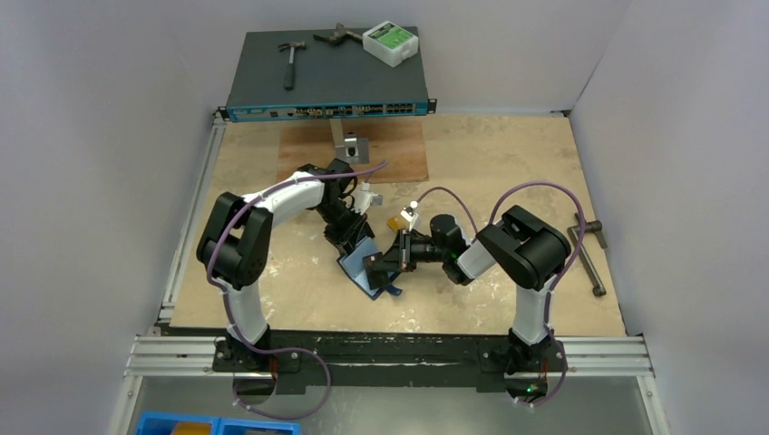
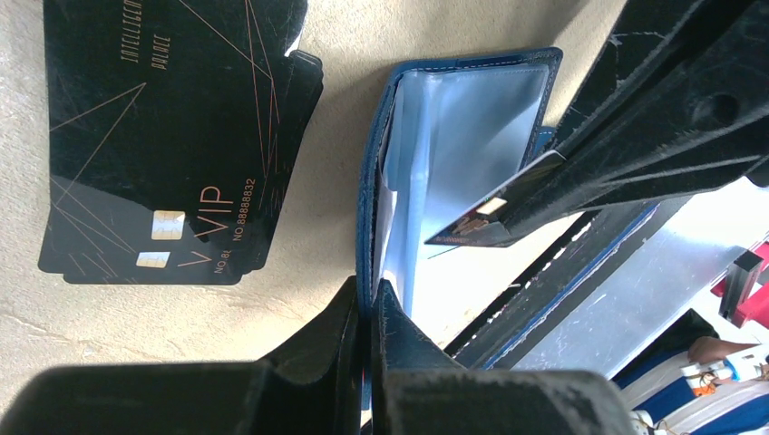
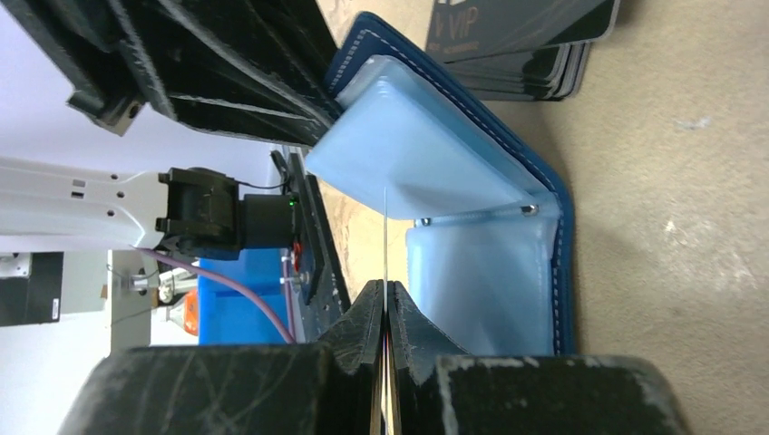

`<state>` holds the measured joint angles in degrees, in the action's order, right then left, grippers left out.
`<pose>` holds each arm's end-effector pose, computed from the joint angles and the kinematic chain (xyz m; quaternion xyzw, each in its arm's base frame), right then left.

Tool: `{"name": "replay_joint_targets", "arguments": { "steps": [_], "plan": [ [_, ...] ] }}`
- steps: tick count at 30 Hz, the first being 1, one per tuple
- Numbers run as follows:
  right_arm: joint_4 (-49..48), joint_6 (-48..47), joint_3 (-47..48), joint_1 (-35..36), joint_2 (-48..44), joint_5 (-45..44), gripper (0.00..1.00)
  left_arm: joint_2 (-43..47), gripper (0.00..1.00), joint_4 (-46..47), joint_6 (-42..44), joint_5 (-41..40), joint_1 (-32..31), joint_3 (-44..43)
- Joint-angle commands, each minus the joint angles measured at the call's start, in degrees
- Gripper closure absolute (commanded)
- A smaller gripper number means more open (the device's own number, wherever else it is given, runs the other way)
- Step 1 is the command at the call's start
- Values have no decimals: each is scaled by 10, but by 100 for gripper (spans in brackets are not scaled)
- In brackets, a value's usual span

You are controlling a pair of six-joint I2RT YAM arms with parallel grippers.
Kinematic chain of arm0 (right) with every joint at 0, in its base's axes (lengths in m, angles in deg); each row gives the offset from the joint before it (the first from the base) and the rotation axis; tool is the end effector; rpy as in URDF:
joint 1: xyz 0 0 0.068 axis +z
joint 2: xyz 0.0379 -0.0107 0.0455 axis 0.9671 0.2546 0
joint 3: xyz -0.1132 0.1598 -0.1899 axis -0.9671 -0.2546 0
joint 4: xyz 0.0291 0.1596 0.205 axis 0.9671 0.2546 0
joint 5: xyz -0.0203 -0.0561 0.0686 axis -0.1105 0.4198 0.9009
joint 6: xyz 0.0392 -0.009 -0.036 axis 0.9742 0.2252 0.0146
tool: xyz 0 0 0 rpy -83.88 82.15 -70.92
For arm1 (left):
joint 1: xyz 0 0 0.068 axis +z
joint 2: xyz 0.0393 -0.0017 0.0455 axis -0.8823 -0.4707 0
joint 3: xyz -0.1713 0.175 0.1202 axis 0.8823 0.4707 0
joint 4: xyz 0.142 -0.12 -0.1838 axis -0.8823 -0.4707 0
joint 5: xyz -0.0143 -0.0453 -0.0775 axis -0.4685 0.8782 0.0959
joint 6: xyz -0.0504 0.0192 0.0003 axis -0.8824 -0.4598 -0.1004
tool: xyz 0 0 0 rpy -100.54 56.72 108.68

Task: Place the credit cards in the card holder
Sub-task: Turn over the card slot in the card holder.

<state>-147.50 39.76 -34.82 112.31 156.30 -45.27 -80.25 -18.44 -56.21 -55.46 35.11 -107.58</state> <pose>0.2340 0.2070 0.1008 -0.0767 0.7790 0.6030 0.1541 0.2981 -0.1699 0.1765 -0.2844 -0.9256 0.2493 0.0156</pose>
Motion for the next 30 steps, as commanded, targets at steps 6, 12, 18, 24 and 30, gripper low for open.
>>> {"name": "replay_joint_targets", "arguments": {
  "steps": [6, 12, 18, 24, 30],
  "plan": [
    [32, -31, 10, -1, 12, -21, 100, 31, 96, 2, -11, 26, -2, -2],
    [35, -32, 3, -1, 14, -25, 100, 21, 93, -1, -10, 32, -2, -3],
    [40, -23, 35, 0, 4, -17, 100, 14, 91, 8, -12, 38, -2, 3],
    [44, -18, 49, 2, -32, -4, 100, 14, 97, 7, -14, 30, -1, 0],
    [114, -51, 46, 2, -77, -6, 100, 12, 100, 7, -15, 22, -2, 0]
  ]
}}
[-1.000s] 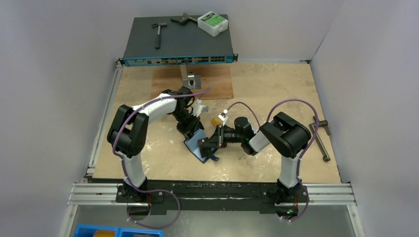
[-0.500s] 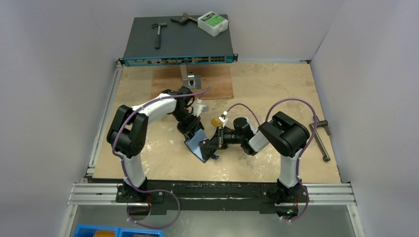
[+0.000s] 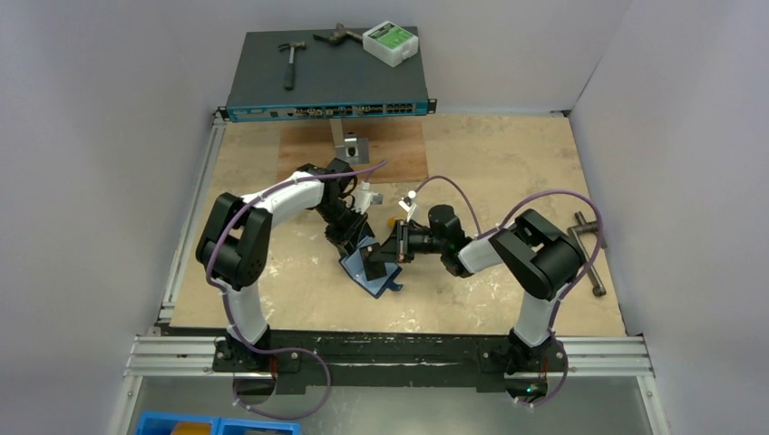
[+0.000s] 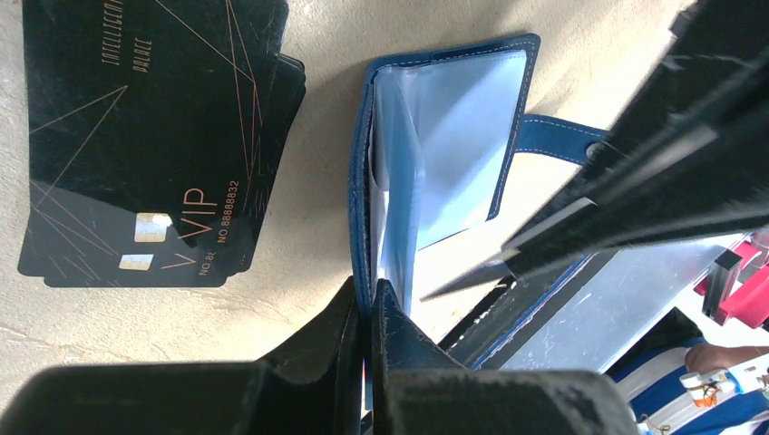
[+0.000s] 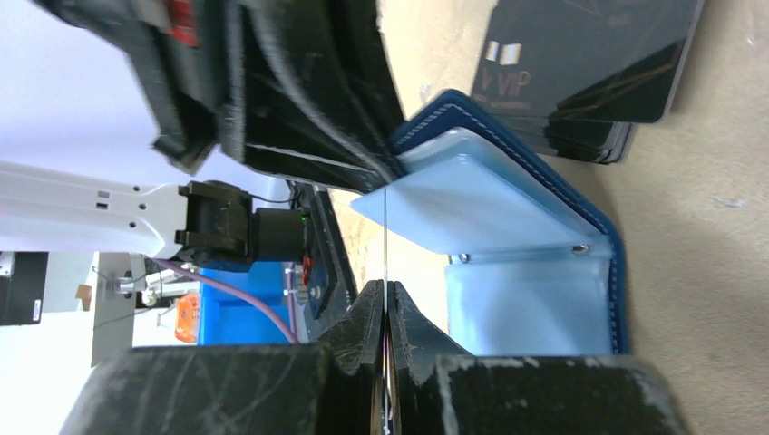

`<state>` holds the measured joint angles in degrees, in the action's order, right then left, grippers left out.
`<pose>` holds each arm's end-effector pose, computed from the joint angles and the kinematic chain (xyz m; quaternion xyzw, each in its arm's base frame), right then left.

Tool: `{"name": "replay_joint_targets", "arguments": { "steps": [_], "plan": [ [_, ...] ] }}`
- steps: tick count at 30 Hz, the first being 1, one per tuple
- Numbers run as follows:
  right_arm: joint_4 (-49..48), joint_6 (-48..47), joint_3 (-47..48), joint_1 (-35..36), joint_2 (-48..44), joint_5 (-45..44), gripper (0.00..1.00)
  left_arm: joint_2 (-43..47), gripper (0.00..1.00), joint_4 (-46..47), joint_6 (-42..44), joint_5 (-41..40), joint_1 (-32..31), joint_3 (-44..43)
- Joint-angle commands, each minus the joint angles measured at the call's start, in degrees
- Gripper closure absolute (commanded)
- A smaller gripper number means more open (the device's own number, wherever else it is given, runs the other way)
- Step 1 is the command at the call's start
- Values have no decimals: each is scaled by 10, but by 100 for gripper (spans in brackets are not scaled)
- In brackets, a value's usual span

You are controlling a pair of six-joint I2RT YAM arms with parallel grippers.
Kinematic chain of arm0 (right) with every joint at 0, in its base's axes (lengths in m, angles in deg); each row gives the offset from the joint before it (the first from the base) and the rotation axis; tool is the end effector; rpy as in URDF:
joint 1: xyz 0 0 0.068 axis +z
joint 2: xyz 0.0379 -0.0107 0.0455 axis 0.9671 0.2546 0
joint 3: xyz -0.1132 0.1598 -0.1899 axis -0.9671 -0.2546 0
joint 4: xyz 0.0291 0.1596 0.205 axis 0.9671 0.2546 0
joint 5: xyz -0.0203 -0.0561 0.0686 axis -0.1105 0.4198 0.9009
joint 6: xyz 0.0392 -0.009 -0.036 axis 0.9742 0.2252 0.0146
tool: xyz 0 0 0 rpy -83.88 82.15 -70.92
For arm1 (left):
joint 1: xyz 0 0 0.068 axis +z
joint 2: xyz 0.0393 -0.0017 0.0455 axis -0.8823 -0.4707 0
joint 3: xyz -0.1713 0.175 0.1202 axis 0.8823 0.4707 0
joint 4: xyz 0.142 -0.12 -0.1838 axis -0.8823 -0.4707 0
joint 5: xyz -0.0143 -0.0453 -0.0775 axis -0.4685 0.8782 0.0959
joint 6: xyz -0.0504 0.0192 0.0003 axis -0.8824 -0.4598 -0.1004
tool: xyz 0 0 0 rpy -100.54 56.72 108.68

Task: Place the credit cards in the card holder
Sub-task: Turn over the card slot in the card holder.

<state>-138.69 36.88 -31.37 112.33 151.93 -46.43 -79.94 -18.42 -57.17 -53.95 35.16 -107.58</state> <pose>0.2430 0.2133 0.1216 -0.0872 0.7831 0.5917 0.1702 0.2976 -0.1702 0.1787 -0.2764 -0.9244 0.2622 0.0173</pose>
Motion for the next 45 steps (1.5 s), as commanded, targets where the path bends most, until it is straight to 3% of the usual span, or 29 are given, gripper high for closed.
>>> {"name": "replay_joint_targets", "arguments": {
  "steps": [1, 11, 27, 31, 45],
  "plan": [
    [25, -21, 8, 1, -36, 7, 100, 9, 100, 8, -7, 4, -2, 1],
    [105, -54, -4, 2, -77, -5, 100, 21, 100, 8, -10, -1, -2, 4],
    [161, -59, 93, 1, -58, -21, 100, 33, 100, -14, -32, -26, -13, -11],
    [212, -73, 117, 1, -53, -30, 100, 43, 100, -8, -33, -35, -14, -12],
    [301, -113, 83, 2, -63, -63, 100, 54, 100, -2, -28, -42, -14, -8]
  ]
}}
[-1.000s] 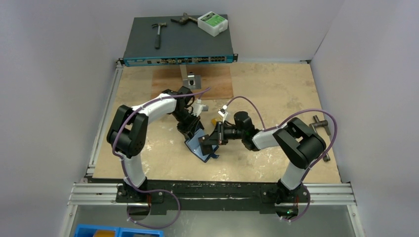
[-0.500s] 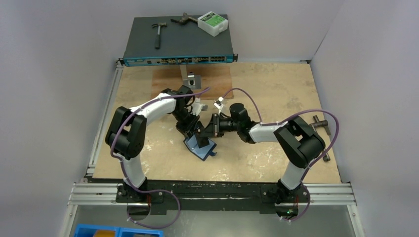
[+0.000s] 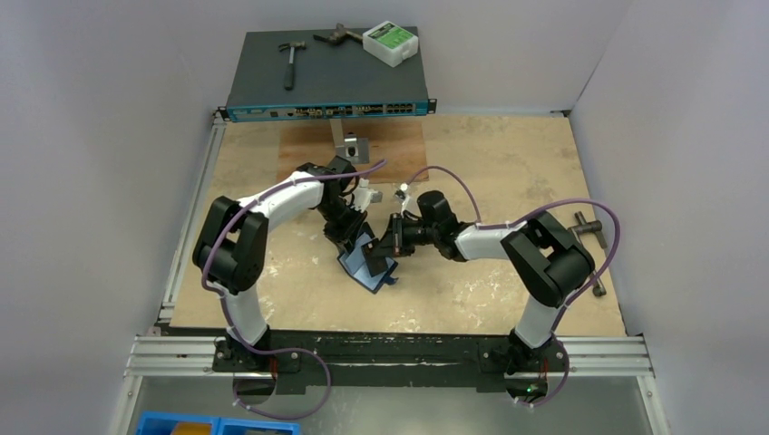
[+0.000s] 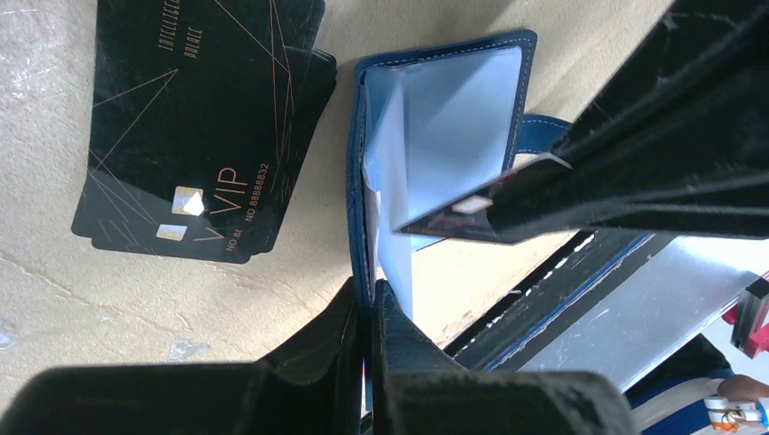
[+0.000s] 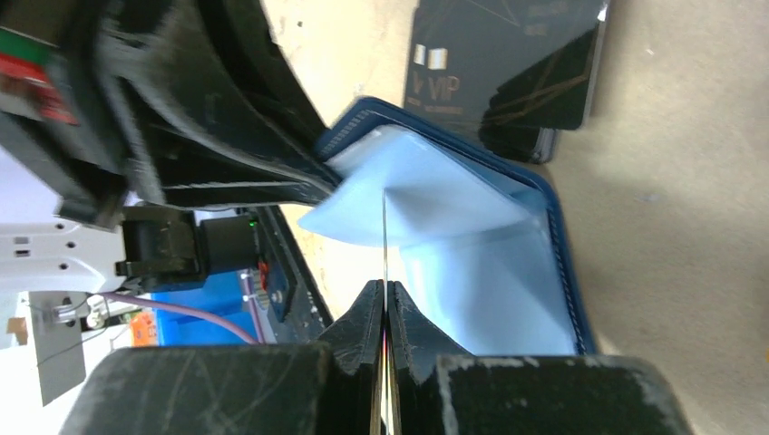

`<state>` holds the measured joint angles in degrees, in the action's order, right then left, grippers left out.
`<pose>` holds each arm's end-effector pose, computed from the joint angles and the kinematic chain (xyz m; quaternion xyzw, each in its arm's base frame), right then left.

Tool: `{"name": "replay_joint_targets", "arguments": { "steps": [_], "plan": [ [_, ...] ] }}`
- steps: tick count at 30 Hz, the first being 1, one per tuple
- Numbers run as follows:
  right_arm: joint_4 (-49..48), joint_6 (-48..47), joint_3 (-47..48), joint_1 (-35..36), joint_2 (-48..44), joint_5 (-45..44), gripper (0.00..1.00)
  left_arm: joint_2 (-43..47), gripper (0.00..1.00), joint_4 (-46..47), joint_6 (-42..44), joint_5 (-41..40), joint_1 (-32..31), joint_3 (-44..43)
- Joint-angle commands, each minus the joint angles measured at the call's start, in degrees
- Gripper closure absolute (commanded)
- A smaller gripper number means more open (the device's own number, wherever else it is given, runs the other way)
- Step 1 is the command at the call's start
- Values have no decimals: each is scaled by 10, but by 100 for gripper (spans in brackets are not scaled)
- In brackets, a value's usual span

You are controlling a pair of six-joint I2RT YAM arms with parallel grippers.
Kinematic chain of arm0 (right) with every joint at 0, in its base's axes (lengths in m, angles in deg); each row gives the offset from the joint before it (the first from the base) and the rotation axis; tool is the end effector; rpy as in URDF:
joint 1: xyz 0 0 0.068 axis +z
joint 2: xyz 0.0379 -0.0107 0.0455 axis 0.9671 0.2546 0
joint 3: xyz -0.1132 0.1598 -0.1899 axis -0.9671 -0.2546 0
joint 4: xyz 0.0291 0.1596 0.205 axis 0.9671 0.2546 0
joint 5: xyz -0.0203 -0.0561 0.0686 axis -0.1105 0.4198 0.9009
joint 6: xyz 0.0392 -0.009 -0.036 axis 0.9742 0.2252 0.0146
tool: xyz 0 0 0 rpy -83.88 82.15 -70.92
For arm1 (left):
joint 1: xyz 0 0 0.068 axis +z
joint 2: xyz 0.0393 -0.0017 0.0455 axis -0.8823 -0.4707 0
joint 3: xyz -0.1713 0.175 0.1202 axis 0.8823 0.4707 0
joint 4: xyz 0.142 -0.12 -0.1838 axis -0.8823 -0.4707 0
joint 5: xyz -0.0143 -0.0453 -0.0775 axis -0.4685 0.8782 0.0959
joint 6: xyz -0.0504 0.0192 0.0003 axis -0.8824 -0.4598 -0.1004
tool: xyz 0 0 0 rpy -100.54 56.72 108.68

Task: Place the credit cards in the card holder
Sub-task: Turn over the card slot in the card holder.

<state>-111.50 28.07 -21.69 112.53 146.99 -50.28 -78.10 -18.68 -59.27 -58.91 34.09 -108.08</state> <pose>0.2587 0.2244 0.1471 -0.0953 0.8349 0.5185 0.1581 0.2947 -0.1728 0.1898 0.2732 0.9355 -0.2242 0.0020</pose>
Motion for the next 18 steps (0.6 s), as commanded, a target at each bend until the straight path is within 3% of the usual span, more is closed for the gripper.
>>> {"name": "replay_joint_targets", "arguments": {
  "steps": [1, 10, 18],
  "plan": [
    [29, -25, -19, 1, -18, -25, 100, 37, 100, 0, -6, 8, -3, -3],
    [51, -28, -47, 1, -78, -27, 100, 38, 100, 0, -5, 5, -3, -4],
    [119, -33, 9, -1, -109, -54, 100, 52, 100, -15, -9, -29, -10, -23]
  ]
}}
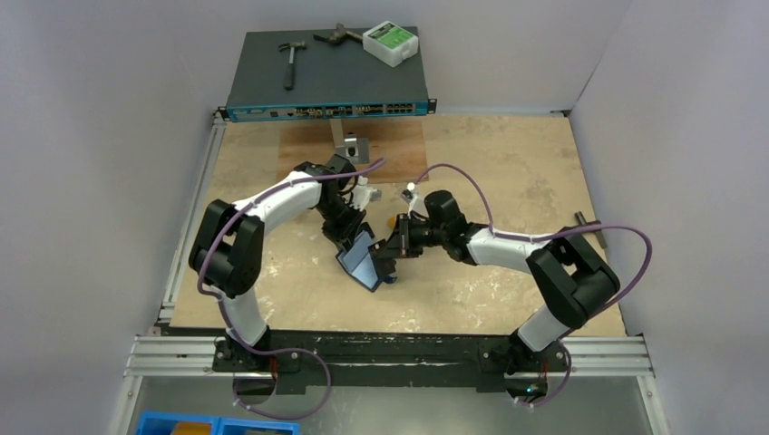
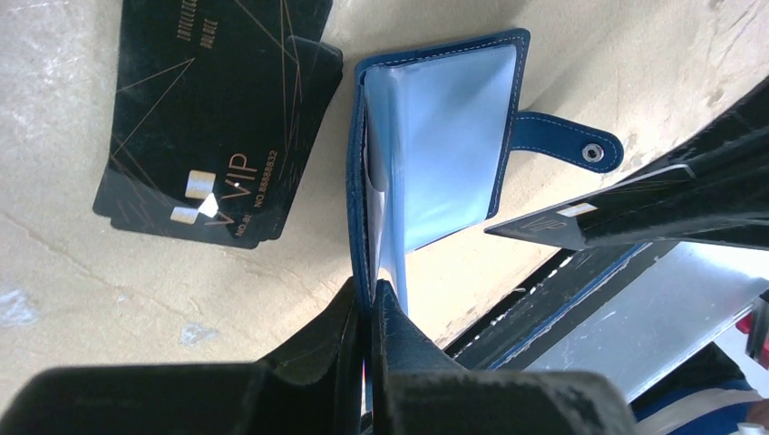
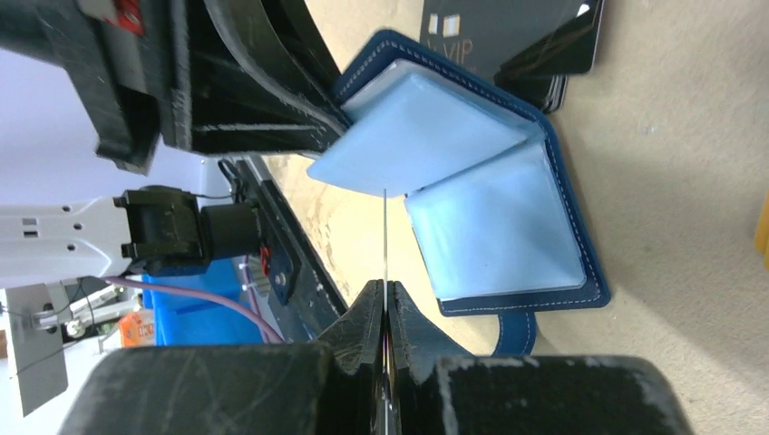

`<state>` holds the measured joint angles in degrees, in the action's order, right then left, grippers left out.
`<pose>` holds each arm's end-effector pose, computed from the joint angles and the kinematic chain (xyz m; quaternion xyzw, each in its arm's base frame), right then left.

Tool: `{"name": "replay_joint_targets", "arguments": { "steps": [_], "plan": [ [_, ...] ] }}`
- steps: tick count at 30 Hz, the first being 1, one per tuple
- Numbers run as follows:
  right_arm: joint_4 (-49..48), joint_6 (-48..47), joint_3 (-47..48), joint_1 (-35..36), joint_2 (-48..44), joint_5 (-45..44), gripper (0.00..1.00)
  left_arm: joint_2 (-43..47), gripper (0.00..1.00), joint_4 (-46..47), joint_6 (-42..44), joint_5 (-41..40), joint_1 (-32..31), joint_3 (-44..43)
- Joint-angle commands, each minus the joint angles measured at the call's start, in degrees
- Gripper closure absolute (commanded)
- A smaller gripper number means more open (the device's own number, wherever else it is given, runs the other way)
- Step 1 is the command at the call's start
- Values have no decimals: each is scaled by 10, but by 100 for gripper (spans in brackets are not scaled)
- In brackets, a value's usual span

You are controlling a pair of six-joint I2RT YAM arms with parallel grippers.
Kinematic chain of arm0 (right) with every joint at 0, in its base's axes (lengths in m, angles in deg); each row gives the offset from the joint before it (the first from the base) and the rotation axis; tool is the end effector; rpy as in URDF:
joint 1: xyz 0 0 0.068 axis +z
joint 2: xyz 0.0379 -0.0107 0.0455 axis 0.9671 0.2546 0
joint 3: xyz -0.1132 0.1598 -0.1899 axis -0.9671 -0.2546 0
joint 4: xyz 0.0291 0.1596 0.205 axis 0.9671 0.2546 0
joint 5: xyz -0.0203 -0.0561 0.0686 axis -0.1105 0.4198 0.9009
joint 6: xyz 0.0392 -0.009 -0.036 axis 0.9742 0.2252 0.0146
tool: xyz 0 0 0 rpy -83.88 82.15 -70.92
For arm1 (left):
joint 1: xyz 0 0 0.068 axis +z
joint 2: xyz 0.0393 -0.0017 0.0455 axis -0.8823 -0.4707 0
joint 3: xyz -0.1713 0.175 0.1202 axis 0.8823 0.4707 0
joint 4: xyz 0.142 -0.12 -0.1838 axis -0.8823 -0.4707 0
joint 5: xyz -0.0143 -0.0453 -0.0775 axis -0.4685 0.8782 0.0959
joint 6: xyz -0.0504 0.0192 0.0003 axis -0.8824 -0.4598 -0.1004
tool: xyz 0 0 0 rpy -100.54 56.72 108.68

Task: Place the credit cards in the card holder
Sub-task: Turn over the card slot in the card holder.

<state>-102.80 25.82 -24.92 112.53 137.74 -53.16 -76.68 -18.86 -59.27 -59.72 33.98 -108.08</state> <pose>0.2381 0.2069 0.1675 -0.0929 0.8494 0.4918 0.1676 0.2926 -0.1719 0.1974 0.2762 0.9356 -0.2196 0.0137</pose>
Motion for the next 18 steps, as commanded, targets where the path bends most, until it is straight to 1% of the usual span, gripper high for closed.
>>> {"name": "replay_joint_targets", "arguments": {
  "steps": [1, 8, 11, 14, 18],
  "plan": [
    [33, -10, 46, -1, -15, -27, 100, 38, 100, -19, -10, -31, -12, -28],
    [41, 2, 88, -1, 3, -47, 100, 42, 100, -34, -27, -90, -41, -42],
    [42, 5, 95, -1, 5, -50, 100, 38, 100, -37, -29, -137, -54, -46],
    [44, 4, 89, 0, 0, -52, 100, 38, 100, -34, -29, -146, -61, -43],
    [49, -2, 76, 0, 2, -49, 100, 35, 100, -26, -29, -137, -60, -35]
  ]
}}
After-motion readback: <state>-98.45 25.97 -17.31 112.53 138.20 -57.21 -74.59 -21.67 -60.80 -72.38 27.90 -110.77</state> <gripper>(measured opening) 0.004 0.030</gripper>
